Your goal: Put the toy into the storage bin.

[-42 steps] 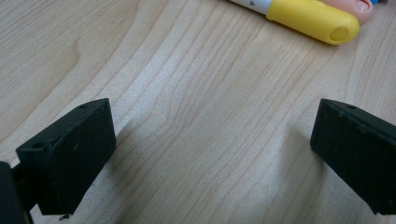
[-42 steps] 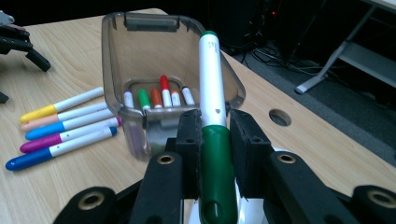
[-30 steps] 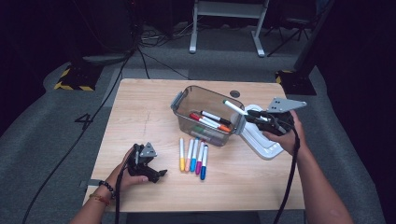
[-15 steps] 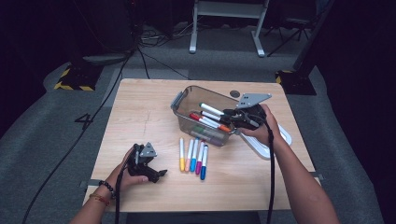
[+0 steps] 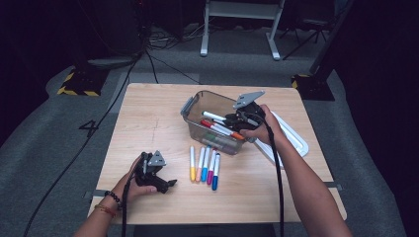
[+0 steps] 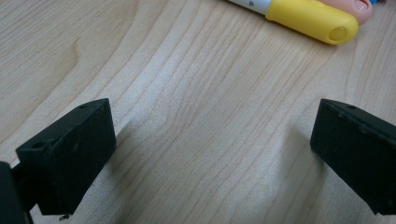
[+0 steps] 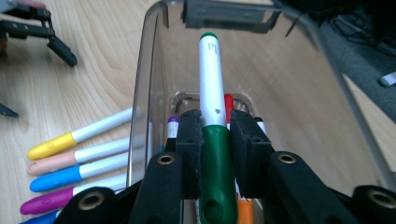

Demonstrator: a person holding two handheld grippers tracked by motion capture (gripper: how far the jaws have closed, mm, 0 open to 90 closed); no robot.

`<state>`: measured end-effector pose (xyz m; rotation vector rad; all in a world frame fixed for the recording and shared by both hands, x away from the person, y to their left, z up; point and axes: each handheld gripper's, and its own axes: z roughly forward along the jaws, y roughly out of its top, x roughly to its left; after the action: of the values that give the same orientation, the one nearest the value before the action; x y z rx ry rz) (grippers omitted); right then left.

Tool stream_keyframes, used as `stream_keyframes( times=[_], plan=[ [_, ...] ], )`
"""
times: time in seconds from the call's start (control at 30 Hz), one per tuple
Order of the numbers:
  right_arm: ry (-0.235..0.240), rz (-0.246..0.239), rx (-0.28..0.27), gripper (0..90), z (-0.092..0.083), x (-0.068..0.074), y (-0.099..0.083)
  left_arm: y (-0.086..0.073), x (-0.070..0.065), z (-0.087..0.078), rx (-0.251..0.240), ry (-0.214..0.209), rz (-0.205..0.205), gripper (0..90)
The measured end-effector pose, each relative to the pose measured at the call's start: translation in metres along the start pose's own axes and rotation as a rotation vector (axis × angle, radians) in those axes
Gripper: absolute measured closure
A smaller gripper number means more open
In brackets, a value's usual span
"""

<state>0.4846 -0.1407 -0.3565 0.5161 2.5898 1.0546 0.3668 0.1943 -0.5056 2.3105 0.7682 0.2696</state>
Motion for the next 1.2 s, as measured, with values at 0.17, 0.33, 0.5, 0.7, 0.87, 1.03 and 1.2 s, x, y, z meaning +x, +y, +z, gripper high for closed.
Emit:
stream_keyframes(
  times=[0.17, 0.33, 0.5, 0.7, 0.87, 1.03, 1.2],
  plan=[
    [0.033, -0.008, 0.051, 74.6, 0.018, 0.000, 0.004, 0.000, 0.000, 0.000, 0.000, 0.000, 0.000, 0.5],
    [0.071, -0.013, 0.107, 74.5, 0.031, 0.000, 0.003, 0.000, 0.000, 0.000, 0.000, 0.000, 0.000, 0.6],
    [0.077, -0.028, 0.180, 74.4, 0.041, 0.000, 0.002, 0.000, 0.000, 0.000, 0.000, -0.001, 0.001, 0.6],
    [0.066, -0.016, 0.230, 74.2, 0.045, -0.008, 0.001, 0.000, 0.000, 0.000, 0.001, -0.003, 0.003, 0.6],
    [0.082, -0.007, 0.260, 73.8, 0.048, -0.011, -0.001, 0.000, 0.000, 0.000, 0.002, -0.003, 0.003, 0.6],
    [0.081, 0.009, 0.269, 63.5, 0.050, -0.012, -0.003, 0.000, 0.000, 0.000, 0.002, -0.003, 0.004, 0.6],
    [0.033, 0.046, 0.173, 53.7, 0.034, -0.016, -0.003, 0.000, 0.000, 0.000, 0.002, -0.003, 0.004, 0.6]
  ],
)
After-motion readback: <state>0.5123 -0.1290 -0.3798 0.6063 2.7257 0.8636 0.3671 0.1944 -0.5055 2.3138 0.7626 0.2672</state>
